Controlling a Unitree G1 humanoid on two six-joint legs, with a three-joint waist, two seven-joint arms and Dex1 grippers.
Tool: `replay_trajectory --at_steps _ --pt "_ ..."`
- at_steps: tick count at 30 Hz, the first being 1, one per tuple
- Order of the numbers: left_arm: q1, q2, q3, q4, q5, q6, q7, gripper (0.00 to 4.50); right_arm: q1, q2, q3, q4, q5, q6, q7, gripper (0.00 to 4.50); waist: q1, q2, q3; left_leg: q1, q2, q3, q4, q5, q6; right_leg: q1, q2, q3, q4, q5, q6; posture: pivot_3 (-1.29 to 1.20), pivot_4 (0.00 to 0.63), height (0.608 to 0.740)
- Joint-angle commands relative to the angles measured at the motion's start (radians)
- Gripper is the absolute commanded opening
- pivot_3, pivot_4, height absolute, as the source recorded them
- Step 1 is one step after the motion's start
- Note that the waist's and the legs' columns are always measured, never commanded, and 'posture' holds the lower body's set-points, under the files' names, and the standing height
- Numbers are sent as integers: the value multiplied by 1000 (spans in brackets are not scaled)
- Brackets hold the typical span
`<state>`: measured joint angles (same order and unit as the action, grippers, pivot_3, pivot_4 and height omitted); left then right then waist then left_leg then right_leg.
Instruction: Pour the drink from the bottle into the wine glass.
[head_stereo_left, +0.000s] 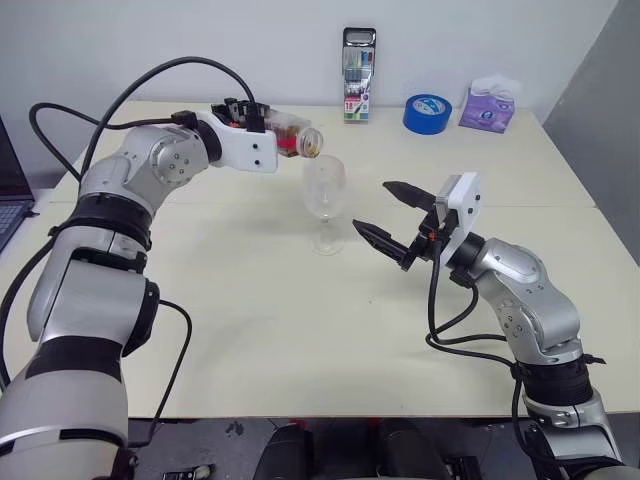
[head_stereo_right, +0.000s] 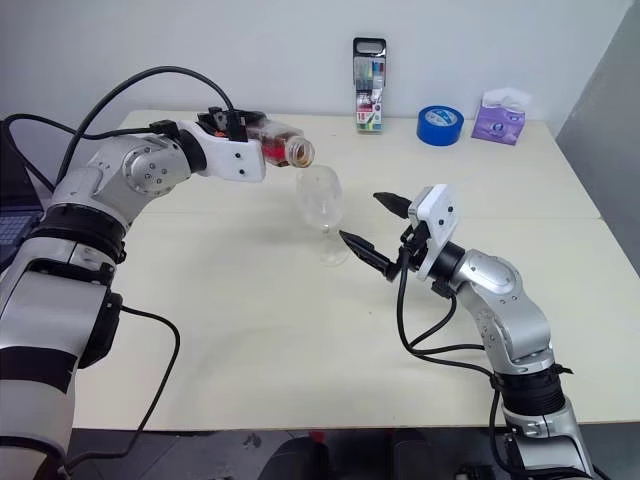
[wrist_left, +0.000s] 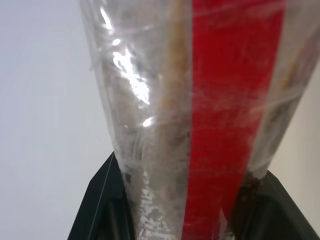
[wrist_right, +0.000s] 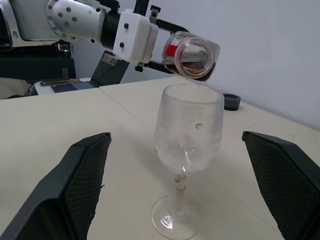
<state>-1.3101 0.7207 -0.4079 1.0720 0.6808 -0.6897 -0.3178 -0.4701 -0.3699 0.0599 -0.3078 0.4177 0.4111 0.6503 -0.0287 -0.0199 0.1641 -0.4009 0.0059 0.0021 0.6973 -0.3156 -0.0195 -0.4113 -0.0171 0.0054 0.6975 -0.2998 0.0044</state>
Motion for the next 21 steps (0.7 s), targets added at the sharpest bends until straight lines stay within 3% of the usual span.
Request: replay_trajectory --at_steps 1,21 --pt "-53 20 -6 -2 17 -24 36 1759 -12 5 -13 -36 15 -10 -1 4500 0 0 0 0 0 0 0 0 0 0 0 0 0 0 0 0 150 740" --pt "-125 48 -75 62 107 -54 112 1759 -11 11 -1 -26 8 -26 12 4500 0 0 0 0 0 0 0 0 0 0 0 0 0 0 0 0 150 740"
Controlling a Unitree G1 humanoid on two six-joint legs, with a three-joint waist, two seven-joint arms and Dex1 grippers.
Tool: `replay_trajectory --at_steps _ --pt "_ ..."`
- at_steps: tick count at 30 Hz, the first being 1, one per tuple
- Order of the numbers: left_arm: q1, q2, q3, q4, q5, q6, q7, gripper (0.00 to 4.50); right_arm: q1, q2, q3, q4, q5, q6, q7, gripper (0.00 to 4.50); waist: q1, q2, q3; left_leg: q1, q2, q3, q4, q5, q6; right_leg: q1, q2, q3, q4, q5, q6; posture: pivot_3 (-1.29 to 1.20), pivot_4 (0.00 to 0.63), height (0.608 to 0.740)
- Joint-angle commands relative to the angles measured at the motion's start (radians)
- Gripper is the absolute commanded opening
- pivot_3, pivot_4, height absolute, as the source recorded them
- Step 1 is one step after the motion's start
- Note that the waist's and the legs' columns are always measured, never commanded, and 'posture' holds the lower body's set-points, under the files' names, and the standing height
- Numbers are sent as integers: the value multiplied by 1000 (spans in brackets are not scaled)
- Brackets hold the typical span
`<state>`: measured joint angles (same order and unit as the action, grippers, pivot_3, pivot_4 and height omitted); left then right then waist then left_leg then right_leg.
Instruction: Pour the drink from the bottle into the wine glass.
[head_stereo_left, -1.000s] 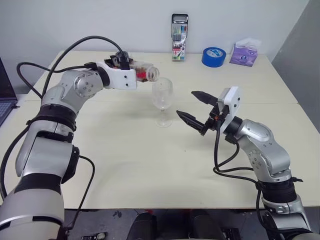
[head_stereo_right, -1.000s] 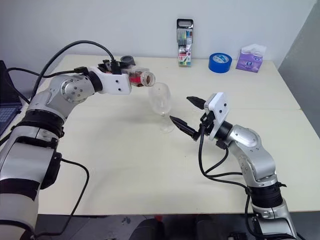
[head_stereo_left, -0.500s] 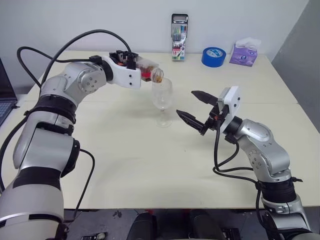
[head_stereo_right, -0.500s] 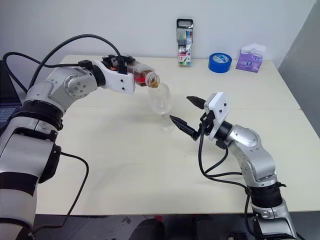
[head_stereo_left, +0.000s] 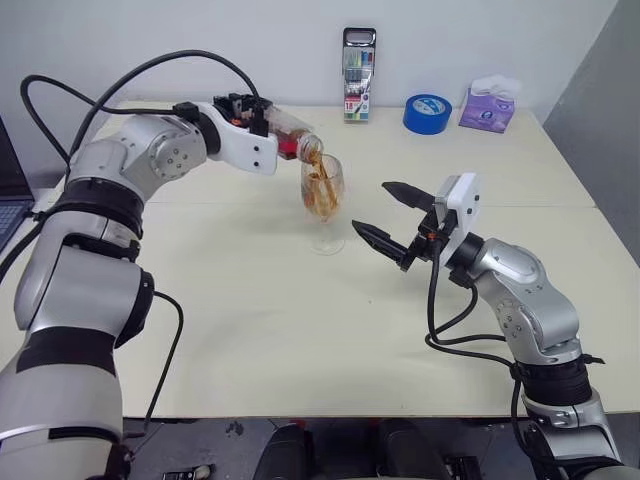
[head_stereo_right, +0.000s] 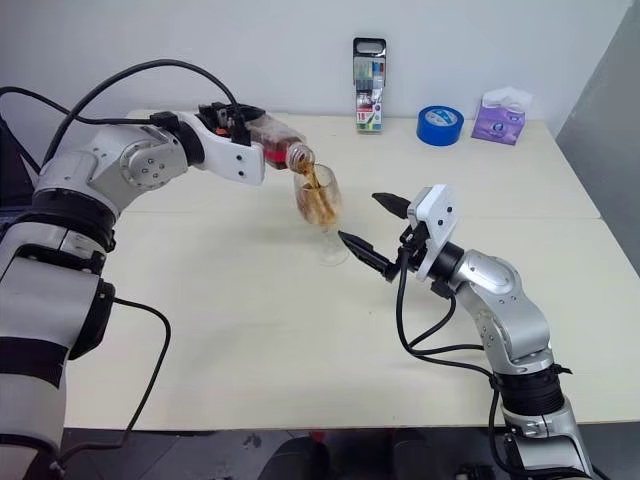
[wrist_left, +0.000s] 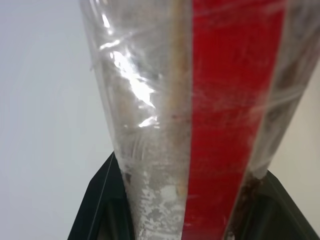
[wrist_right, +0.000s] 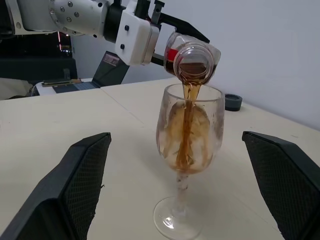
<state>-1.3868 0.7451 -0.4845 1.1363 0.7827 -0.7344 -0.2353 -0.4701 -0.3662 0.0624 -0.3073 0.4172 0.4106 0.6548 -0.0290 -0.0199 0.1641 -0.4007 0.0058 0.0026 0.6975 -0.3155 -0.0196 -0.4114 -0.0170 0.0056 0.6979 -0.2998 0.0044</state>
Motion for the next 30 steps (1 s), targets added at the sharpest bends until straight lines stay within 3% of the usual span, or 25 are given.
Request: replay_trajectory --at_steps 1,30 --pt "-54 24 -2 1 10 -10 34 1759 -11 8 -4 -27 9 -26 8 4500 0 0 0 0 0 0 0 0 0 0 0 0 0 0 0 0 150 740" --pt "-96 8 -17 42 24 -11 61 1759 -12 16 -5 -24 1 -31 15 4500 0 0 0 0 0 0 0 0 0 0 0 0 1 0 0 0 150 740"
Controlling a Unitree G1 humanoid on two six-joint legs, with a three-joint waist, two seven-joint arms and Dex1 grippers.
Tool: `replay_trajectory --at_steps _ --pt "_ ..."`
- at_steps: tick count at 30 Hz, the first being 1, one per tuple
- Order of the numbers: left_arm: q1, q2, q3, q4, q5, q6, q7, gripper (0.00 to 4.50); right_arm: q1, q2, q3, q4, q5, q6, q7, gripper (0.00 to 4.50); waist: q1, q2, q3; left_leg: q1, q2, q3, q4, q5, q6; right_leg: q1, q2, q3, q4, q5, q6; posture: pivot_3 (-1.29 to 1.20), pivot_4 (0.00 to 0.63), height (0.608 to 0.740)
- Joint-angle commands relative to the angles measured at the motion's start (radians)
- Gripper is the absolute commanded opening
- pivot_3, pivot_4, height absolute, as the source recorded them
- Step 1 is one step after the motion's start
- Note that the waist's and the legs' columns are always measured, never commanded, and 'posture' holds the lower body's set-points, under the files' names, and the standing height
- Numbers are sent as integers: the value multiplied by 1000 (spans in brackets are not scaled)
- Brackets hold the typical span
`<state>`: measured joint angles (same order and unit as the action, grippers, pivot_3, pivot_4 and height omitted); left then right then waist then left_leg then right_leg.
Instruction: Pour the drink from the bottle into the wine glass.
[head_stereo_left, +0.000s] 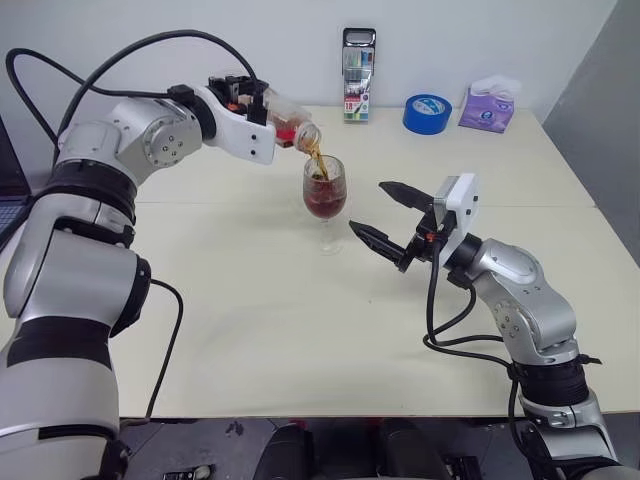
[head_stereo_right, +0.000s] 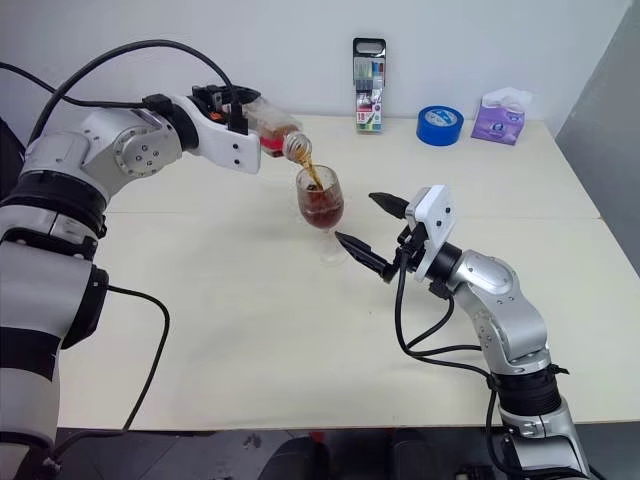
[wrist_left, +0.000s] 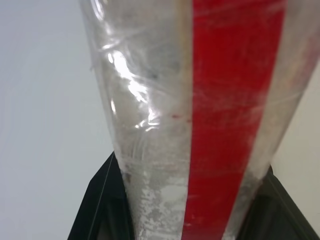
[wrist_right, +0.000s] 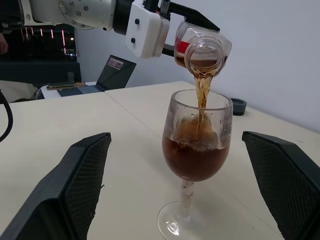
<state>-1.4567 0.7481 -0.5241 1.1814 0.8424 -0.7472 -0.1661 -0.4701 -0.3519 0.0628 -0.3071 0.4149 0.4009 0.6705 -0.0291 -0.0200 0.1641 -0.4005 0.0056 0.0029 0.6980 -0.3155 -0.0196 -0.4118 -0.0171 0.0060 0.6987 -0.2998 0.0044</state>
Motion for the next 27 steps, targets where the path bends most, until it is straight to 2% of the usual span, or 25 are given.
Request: replay_trajectory --at_steps 1,9,16,19,21,27 --pt "-23 1 31 -3 -48 2 -19 1759 -11 2 -5 -25 3 -21 -1 4500 0 0 0 0 0 0 0 0 0 0 0 0 0 0 0 0 150 740" --pt "17 -20 111 -30 -194 16 -149 1759 -7 4 0 -26 2 -20 2 4500 -2 0 0 0 0 0 0 0 0 0 0 0 0 0 0 0 150 740" --pt "99 -52 264 -134 -431 97 -321 1759 -24 4 3 -21 12 -20 23 4500 -2 0 0 0 0 0 1 0 0 0 0 0 1 0 0 0 150 740" --pt "173 -79 356 -237 -561 201 -372 1759 -39 7 4 -17 16 -22 33 4500 -3 0 0 0 0 0 1 0 0 0 0 0 1 0 0 0 150 740" --pt "245 -109 434 -353 -653 341 -367 1759 -43 6 5 -17 17 -28 46 4500 -4 0 0 0 0 0 2 0 0 0 0 0 2 0 0 0 150 740" --pt "511 -205 646 -744 -833 731 -216 1759 24 -24 20 -80 46 -45 130 4500 -6 0 -1 1 1 -1 3 0 0 0 0 1 4 0 0 0 150 740"
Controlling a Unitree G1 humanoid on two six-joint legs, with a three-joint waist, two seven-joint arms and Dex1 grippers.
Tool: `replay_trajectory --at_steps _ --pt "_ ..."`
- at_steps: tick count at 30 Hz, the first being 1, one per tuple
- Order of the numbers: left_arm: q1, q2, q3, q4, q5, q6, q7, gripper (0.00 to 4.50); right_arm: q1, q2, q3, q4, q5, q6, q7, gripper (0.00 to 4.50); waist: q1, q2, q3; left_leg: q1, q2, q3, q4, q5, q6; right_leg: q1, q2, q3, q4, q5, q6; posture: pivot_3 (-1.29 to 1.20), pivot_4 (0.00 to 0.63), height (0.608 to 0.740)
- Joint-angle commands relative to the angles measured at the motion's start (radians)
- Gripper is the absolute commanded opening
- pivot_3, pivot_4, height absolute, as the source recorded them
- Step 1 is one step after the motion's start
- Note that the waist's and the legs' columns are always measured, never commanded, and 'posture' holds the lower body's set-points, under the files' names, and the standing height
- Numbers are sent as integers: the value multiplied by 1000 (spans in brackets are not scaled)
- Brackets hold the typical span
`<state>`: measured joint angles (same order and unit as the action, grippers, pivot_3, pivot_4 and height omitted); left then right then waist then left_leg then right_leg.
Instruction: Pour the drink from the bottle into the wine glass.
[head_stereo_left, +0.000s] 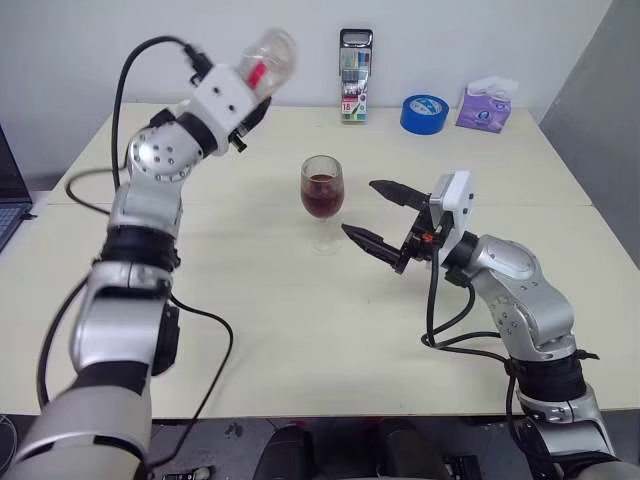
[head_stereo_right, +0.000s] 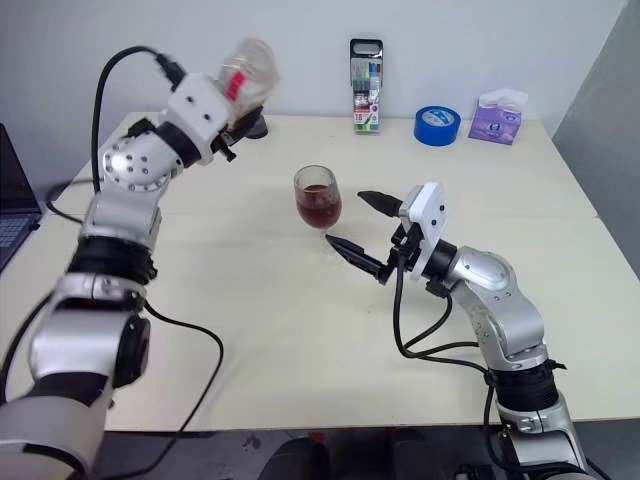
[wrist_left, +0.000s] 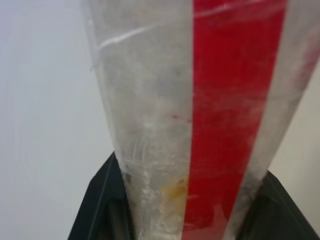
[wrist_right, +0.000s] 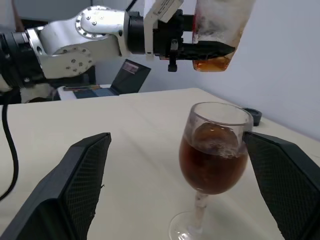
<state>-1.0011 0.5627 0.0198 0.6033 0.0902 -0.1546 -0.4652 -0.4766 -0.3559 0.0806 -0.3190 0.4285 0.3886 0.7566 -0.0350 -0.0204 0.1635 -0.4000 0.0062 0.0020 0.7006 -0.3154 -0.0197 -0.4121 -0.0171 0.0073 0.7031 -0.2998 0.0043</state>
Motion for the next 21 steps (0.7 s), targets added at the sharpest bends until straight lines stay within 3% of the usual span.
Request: replay_trajectory --at_steps 1,6,10,15,21 --pt "116 -48 152 -231 -115 203 134 1759 65 -38 6 -84 34 -47 74 4500 2 0 -1 0 0 0 0 0 0 0 0 0 0 0 0 0 150 740" --pt "348 -154 295 -450 -206 347 283 1759 143 -94 12 -93 48 -88 159 4500 2 -2 -2 1 0 0 2 0 0 0 0 2 2 0 0 0 150 740" --pt "482 -205 328 -507 -267 332 272 1759 140 -88 14 -60 42 -96 162 4500 7 -2 -2 2 0 -1 8 0 0 1 0 1 9 0 0 0 150 740" --pt "596 -229 325 -454 -314 250 206 1759 129 -68 20 -33 29 -96 146 4500 9 -3 -3 6 0 -2 11 -2 3 7 0 1 11 0 0 0 150 740" --pt "583 -241 334 -294 -369 163 136 1759 118 -61 23 -19 20 -94 137 4500 9 -3 -3 6 0 -2 11 -2 3 7 0 1 11 0 0 0 150 740"
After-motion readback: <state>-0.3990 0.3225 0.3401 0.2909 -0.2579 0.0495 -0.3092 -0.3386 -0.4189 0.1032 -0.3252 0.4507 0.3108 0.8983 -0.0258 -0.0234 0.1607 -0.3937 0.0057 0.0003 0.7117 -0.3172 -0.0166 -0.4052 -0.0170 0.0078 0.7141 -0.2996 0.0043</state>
